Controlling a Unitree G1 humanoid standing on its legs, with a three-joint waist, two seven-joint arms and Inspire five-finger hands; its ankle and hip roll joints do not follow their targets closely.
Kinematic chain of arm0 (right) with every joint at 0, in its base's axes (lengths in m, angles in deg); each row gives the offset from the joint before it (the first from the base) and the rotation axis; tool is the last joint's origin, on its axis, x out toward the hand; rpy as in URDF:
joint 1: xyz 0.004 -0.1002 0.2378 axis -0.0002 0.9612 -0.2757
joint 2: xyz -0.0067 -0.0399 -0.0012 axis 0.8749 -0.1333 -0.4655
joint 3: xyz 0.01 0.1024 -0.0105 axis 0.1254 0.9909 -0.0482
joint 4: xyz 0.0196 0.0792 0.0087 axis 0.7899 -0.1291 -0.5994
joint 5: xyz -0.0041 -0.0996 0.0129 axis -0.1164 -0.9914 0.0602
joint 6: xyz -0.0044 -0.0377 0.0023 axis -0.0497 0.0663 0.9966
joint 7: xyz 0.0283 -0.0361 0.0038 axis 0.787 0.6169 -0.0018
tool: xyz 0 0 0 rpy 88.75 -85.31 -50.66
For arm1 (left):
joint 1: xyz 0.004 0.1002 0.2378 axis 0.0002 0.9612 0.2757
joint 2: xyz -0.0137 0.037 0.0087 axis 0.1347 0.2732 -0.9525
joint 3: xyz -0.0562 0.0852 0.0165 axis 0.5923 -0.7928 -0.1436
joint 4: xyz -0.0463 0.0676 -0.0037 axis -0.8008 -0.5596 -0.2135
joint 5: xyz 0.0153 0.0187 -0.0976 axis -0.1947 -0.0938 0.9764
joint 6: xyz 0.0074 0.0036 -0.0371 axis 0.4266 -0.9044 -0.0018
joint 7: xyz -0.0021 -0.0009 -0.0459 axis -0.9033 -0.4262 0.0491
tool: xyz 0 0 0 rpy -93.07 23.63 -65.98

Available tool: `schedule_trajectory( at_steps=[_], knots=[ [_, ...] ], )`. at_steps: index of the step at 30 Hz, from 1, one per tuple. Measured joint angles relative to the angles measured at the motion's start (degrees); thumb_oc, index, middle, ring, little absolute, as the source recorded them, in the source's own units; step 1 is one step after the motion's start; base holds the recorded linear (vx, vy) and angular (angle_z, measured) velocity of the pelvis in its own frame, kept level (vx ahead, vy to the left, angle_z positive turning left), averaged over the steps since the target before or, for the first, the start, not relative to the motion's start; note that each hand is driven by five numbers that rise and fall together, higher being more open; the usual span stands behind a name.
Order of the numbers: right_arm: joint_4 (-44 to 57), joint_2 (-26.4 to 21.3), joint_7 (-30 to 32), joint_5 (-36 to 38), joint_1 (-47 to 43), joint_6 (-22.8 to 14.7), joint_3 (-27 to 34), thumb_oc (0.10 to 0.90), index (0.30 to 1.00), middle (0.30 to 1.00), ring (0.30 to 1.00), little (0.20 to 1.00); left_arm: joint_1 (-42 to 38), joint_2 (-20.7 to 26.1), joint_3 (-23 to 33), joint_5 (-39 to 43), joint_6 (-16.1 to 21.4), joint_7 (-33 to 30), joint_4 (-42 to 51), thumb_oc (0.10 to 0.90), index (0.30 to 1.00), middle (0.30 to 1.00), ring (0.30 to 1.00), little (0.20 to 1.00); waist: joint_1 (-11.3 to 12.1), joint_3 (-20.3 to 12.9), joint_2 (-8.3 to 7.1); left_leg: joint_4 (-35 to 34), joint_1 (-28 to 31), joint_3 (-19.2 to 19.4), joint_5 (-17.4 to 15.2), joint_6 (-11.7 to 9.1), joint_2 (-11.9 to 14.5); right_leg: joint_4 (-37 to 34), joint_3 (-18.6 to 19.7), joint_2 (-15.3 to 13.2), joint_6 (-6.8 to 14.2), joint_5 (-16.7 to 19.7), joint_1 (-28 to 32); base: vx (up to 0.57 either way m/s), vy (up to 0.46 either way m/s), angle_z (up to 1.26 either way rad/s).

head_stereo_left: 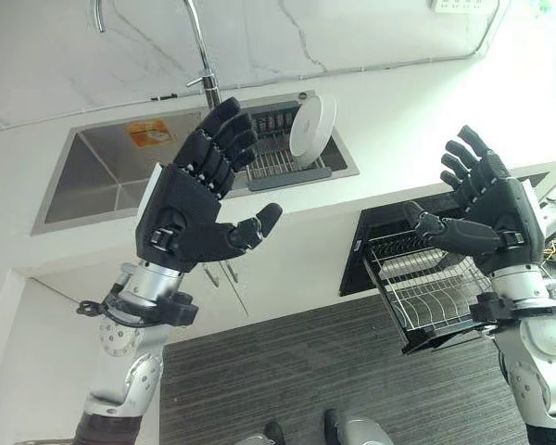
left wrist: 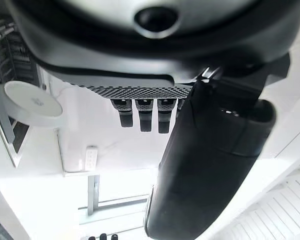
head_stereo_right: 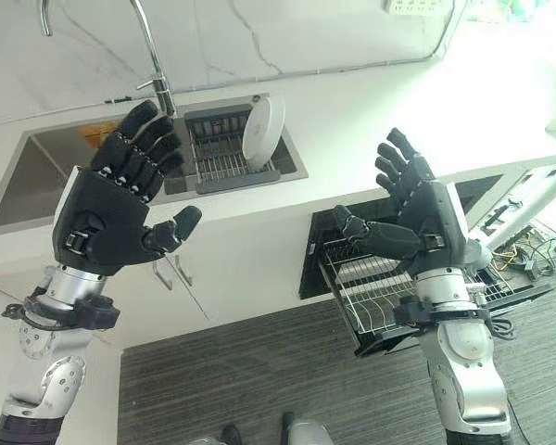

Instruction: Place the dishes in the dishwasher.

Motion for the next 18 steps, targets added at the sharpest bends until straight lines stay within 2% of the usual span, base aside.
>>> schedule_trajectory(
  at_steps=[2, 3, 4, 5, 6, 7, 8, 9, 11, 12, 14, 15, 17, 18],
  knots=[
    [-0.15, 0.07, -0.11, 0.70, 0.64, 0.07, 0.40, 0.800, 0.900, 0.900, 0.900, 0.900, 0.46, -1.93, 0.01, 0.04, 0.01, 1.43, 0.02, 0.800, 0.900, 0.900, 0.900, 0.900, 0.36, 0.23, -0.38, 5.70, -2.59, -0.22, 0.09, -0.54, 0.11, 1.72, 0.76, -0.64, -0.71, -0.89, -0.59, 0.08, 0.055, 0.04],
    [-0.31, 0.24, -0.21, 1.18, 0.78, 0.24, 0.04, 0.800, 0.900, 0.900, 0.900, 0.900, 1.38, -3.42, -0.04, 0.05, 0.05, 1.80, 0.03, 0.800, 0.900, 0.900, 0.900, 0.900, 0.55, 0.19, -0.18, 8.52, -4.71, -0.20, -1.21, -1.58, 0.88, 1.69, 0.86, -0.56, -0.98, -0.76, -0.27, 0.09, 0.105, 0.05],
    [-0.49, 0.80, -0.22, 1.17, 0.67, 0.23, -0.05, 0.800, 0.900, 0.900, 0.900, 0.900, 1.55, -3.83, -0.24, 0.05, 0.05, 2.08, 0.04, 0.800, 0.900, 0.900, 0.900, 0.900, 0.47, 0.30, 0.17, 10.28, -6.52, -0.12, -2.55, -2.44, 1.78, 1.57, 0.71, -0.22, -0.79, -1.03, -0.29, 0.12, 0.135, 0.02],
    [-1.04, 1.07, -0.34, 1.17, 0.61, 0.23, -0.29, 0.800, 0.900, 0.900, 0.900, 0.900, 1.89, -3.91, -0.43, 0.05, 0.06, 2.42, 0.04, 0.800, 0.900, 0.900, 0.900, 0.900, 0.60, 0.13, 0.89, 10.01, -8.41, -0.10, -2.91, -2.39, 2.76, 1.22, 0.55, 0.29, -0.97, -0.90, -0.31, 0.14, 0.143, -0.02],
    [-2.16, 1.11, -0.45, 1.16, 0.54, 0.23, -0.36, 0.800, 0.900, 0.900, 0.900, 0.900, 1.90, -3.95, -0.49, 0.07, 0.19, 3.11, -0.01, 0.800, 0.900, 0.900, 0.900, 0.900, 0.75, 0.55, 0.93, 10.55, -11.40, -1.28, -2.78, -2.97, 3.81, 1.03, 0.79, 0.95, -1.55, -1.30, -0.08, 0.18, 0.203, -0.12],
    [-2.67, 1.39, -0.15, 1.16, 0.56, 0.26, -0.30, 0.800, 0.900, 0.900, 0.900, 0.900, 1.88, -3.95, -0.53, 0.07, 0.90, 3.41, -0.03, 0.800, 0.900, 0.900, 0.900, 0.900, 1.07, 0.69, 1.61, 11.12, -14.32, -2.65, -2.21, -3.55, 3.85, 1.08, 1.06, 1.06, -2.01, -1.51, 0.09, 0.16, 0.212, -0.39],
    [-2.68, 0.83, -0.20, 1.14, 0.75, 0.51, -0.37, 0.800, 0.900, 0.900, 0.900, 0.900, 1.75, -3.97, -0.48, 0.09, 1.49, 3.37, -0.06, 0.800, 0.900, 0.900, 0.900, 0.900, 2.31, 1.01, 1.99, 9.50, -16.65, -4.78, -1.60, -2.88, 3.67, 1.11, 2.41, 1.38, -1.77, -1.69, 0.64, 0.22, 0.315, -0.44],
    [-2.68, 0.82, -0.21, 1.14, 0.76, 0.70, -0.56, 0.800, 0.900, 0.900, 0.900, 0.900, 1.68, -4.00, -0.49, 0.09, 1.90, 3.36, -0.06, 0.800, 0.900, 0.900, 0.900, 0.900, 2.27, 1.06, 2.08, 8.95, -17.05, -5.47, -1.26, -2.83, 3.49, 1.12, 2.61, 1.37, -1.43, -2.20, 1.58, 0.16, 0.242, -0.49],
    [-1.41, 0.09, -0.55, 1.19, 1.96, 0.78, -0.19, 0.800, 0.900, 0.900, 0.900, 0.900, 1.81, -3.96, -0.24, 0.13, 2.90, 3.31, 0.87, 0.800, 0.900, 0.900, 0.900, 0.900, 2.32, 0.60, 3.21, 8.88, -14.94, -4.23, -1.21, -1.67, 3.73, 1.51, 3.34, 0.93, 0.13, -3.63, 3.44, 0.16, 0.208, -0.33],
    [0.05, -0.38, -0.87, 1.21, 2.83, 0.67, 0.39, 0.800, 0.900, 0.900, 0.900, 0.900, 1.99, -3.96, 0.36, 0.22, 4.07, 3.40, 1.71, 0.800, 0.900, 0.900, 0.900, 0.900, 2.11, 0.52, 3.19, 7.13, -13.65, -3.36, 0.52, -1.00, 3.28, 2.83, 3.72, 0.25, 1.25, -5.11, 3.32, 0.18, 0.206, -0.28],
    [3.07, -0.22, -2.00, 1.17, 4.89, 1.11, 1.07, 0.800, 0.900, 0.900, 0.900, 0.900, 1.89, -3.71, 1.54, 2.27, 4.66, 4.01, 2.72, 0.800, 0.900, 0.900, 0.900, 0.900, 1.78, 0.16, 1.54, 3.73, -11.67, -1.53, 0.86, -1.09, -0.07, 2.00, 4.67, -2.69, 3.04, -5.77, 4.08, 0.13, 0.148, -0.08],
    [3.75, -0.21, -2.46, 1.17, 4.97, 1.23, 1.18, 0.800, 0.900, 0.900, 0.900, 0.900, 1.40, -3.73, 1.88, 2.57, 4.63, 4.05, 2.73, 0.800, 0.900, 0.900, 0.900, 0.900, 1.51, 0.17, 1.62, 3.18, -11.24, -1.12, 1.65, -0.07, -0.78, 0.43, 4.45, -3.46, 4.24, -4.97, 5.15, 0.10, 0.114, 0.09],
    [4.10, -0.35, -3.26, 1.12, 4.85, 2.62, 0.71, 0.800, 0.900, 0.900, 0.900, 0.900, 0.25, -3.72, 1.91, 2.57, 4.59, 4.07, 2.71, 0.800, 0.900, 0.900, 0.900, 0.900, 1.94, 0.16, 1.56, 3.52, -10.19, -1.41, 4.26, 3.78, -2.03, -0.61, 4.07, -4.47, 5.88, -5.43, 7.59, 0.09, 0.109, 0.18],
    [4.09, -0.40, -3.50, 1.14, 4.80, 2.98, 0.05, 0.800, 0.900, 0.900, 0.900, 0.900, -0.27, -3.68, 1.91, 2.56, 4.60, 4.10, 2.71, 0.800, 0.900, 0.900, 0.900, 0.900, 1.93, -0.10, 0.52, 3.55, -9.94, -1.67, 3.87, 4.12, -3.24, -1.04, 3.06, -5.70, 6.45, -5.82, 8.08, 0.11, 0.131, 0.23]
  ],
)
